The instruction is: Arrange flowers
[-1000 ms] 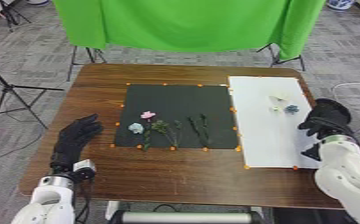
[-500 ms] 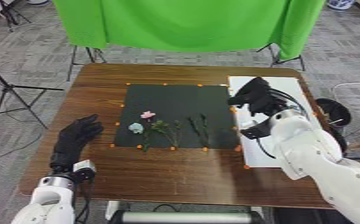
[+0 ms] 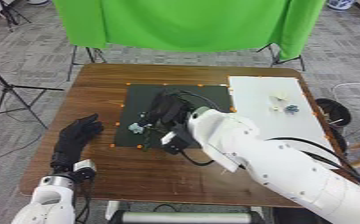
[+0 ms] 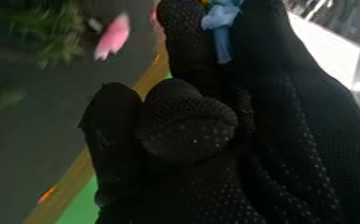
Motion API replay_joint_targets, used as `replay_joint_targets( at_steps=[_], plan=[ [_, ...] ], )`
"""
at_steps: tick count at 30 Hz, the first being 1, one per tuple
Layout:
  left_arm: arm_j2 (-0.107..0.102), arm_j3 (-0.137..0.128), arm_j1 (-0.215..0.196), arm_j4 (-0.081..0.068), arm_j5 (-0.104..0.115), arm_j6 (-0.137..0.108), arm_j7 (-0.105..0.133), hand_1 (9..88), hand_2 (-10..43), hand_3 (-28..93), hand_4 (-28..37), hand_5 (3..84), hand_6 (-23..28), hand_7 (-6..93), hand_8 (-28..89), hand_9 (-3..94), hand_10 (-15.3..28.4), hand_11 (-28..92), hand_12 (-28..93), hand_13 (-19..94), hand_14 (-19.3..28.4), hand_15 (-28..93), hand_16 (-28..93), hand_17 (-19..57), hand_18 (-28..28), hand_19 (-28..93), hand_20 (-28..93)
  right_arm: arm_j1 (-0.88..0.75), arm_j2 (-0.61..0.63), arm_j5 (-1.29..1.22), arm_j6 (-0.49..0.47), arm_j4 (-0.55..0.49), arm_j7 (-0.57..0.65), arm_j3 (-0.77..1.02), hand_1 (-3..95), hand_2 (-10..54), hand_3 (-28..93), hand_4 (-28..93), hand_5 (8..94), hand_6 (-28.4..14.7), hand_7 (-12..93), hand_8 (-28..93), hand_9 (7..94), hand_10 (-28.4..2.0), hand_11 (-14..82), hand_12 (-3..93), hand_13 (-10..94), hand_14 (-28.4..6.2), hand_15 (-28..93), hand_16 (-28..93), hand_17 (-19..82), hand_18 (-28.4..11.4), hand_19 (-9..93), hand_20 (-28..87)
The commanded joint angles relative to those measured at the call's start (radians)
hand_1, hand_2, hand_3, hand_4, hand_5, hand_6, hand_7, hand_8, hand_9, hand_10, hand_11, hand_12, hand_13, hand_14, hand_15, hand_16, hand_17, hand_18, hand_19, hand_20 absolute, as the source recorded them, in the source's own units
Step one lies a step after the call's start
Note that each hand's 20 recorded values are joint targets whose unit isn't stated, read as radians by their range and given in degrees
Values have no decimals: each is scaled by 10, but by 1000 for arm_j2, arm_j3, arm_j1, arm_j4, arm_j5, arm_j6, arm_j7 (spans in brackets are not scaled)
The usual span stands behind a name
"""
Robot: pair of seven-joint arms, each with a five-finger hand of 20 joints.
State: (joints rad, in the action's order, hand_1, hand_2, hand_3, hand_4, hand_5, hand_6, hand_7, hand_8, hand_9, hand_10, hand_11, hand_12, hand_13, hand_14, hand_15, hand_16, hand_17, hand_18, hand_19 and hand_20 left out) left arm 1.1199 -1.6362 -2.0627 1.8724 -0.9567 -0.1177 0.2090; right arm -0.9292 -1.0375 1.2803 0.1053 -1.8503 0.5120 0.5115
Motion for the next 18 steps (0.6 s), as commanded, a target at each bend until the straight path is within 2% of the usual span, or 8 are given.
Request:
replay_joint_targets(
  at_steps=[1, 9, 18],
  plan=[
    [4, 24, -17, -33, 4, 3, -33, 194, -48, 665, -283, 503, 16, 165, -63, 486, 132, 187, 145, 408, 166, 207, 10, 109, 123, 84, 217, 51, -62, 95, -39, 107, 28, -70, 610, -95, 614, -184, 827, -9, 188, 61, 903, -103, 61, 356, 937, -7, 604, 336, 681, -117, 932, 512],
    [1, 24, -13, -34, 6, 0, -35, 192, -48, 670, -283, 503, 15, 166, -62, 487, 132, 187, 146, 408, 164, 207, 10, 109, 124, 84, 216, 68, -97, 183, -7, 209, 48, -103, 609, -95, 612, -185, 824, -7, 185, 57, 899, -105, 60, 340, 937, -8, 609, 335, 681, -120, 932, 522],
    [1, 34, -5, -39, 4, 7, -36, 191, -45, 668, -283, 504, 16, 166, -63, 487, 132, 186, 145, 408, 164, 208, 11, 109, 123, 84, 216, 64, -108, 214, 38, 268, 71, -91, 608, -95, 614, -187, 824, -5, 187, 55, 900, -103, 59, 339, 936, -8, 617, 335, 681, -121, 932, 534]
  ],
)
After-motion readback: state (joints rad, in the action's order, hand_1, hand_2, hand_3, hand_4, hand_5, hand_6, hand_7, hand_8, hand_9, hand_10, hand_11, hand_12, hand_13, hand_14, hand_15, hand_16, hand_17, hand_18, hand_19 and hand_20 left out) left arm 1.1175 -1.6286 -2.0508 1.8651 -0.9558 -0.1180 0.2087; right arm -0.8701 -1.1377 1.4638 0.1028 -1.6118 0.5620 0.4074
